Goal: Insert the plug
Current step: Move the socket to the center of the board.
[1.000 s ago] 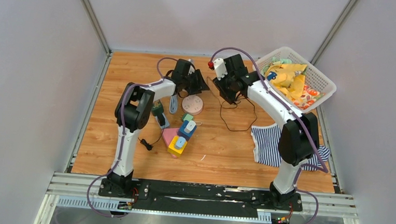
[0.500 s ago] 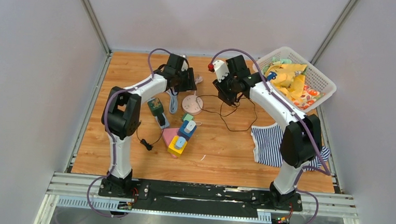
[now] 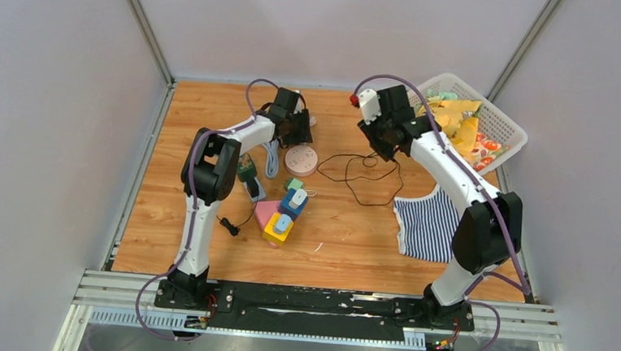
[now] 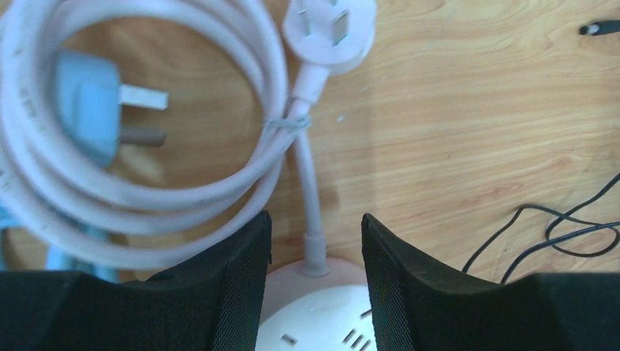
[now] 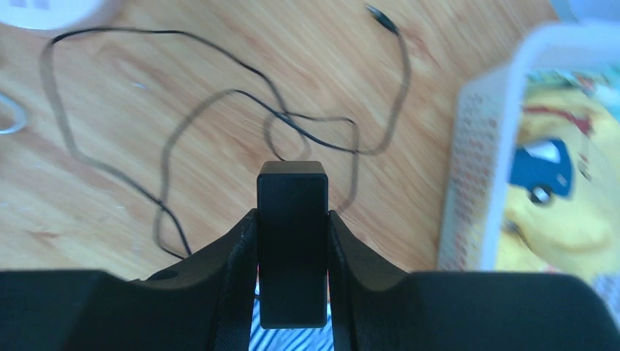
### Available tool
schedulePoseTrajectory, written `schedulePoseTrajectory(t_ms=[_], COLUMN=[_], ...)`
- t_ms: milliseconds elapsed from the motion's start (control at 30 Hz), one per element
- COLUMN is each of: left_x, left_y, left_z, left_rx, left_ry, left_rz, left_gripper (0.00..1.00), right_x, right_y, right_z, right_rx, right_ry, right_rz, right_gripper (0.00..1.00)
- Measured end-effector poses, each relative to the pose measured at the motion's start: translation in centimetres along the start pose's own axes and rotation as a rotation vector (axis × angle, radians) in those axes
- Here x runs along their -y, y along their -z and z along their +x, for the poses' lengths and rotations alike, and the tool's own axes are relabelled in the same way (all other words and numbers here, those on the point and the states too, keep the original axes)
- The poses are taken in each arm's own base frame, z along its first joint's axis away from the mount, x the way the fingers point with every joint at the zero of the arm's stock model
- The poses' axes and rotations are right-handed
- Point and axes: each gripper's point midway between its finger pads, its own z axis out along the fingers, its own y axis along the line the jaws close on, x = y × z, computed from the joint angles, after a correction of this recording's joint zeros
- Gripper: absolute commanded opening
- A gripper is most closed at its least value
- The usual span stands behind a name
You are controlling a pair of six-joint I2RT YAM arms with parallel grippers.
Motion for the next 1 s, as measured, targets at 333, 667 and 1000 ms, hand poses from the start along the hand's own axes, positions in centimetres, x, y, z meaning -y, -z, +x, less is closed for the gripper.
schedulePoseTrajectory(t_ms=[333, 667, 1000], left_x=[3.9, 10.7, 15.1], left_y=[-2.4, -2.6, -2.2], left_z=[0.2, 4.0, 7.6], left_rx=[-0.002, -0.035, -0.080], left_ry=[-0.047, -0.112, -0.221], left_rz=[0.036, 0.176, 0.364], left_gripper=[0.10, 0.00, 0.32], right_x=[9.2, 9.2, 7.5], right_y=[6.4, 6.9, 5.9], right_z=[3.4, 4.1, 5.6], right_rx=[-0.012, -0.017, -0.035], right_ry=[-0.137, -0.134, -0.027], right_rz=[0.259, 0.263, 0.168], right_gripper=[0.00, 0.00, 0.00])
